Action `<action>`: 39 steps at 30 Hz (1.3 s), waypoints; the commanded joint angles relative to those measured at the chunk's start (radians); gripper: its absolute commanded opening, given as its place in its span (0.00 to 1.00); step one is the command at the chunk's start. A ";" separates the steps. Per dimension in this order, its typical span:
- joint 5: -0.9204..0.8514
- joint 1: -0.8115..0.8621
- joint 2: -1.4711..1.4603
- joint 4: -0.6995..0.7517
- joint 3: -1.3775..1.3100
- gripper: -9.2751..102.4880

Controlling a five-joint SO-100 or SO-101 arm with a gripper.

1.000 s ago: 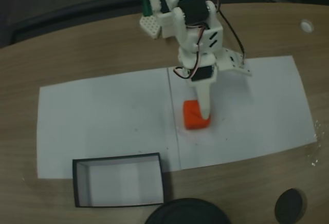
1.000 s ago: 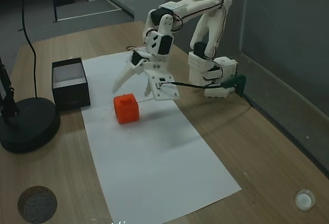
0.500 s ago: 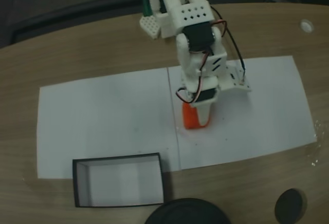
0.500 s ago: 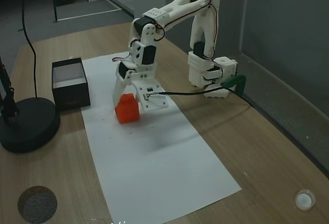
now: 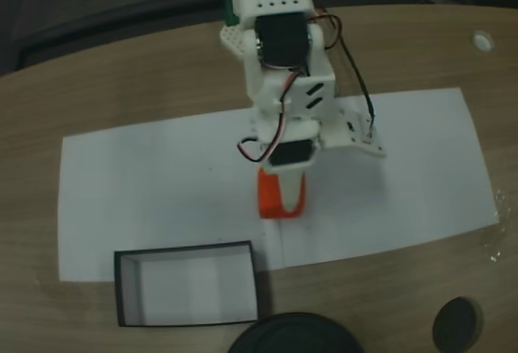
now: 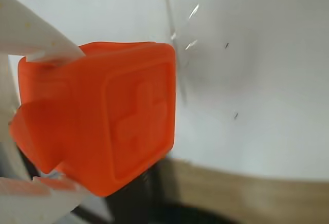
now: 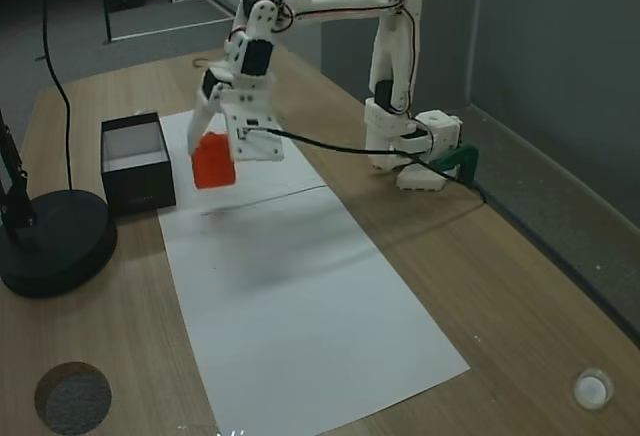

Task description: Grab a orange square and put it in the box.

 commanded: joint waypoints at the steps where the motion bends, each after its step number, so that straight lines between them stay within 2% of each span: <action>1: -0.040 0.064 0.126 0.008 -0.310 0.19; 9: -0.083 0.092 0.017 -0.018 -0.618 0.19; 20: -0.057 0.253 -0.365 -0.103 -0.704 0.19; 34: -0.044 0.290 -0.623 -0.103 -0.772 0.19; 39: -0.015 0.293 -0.650 -0.092 -0.784 0.28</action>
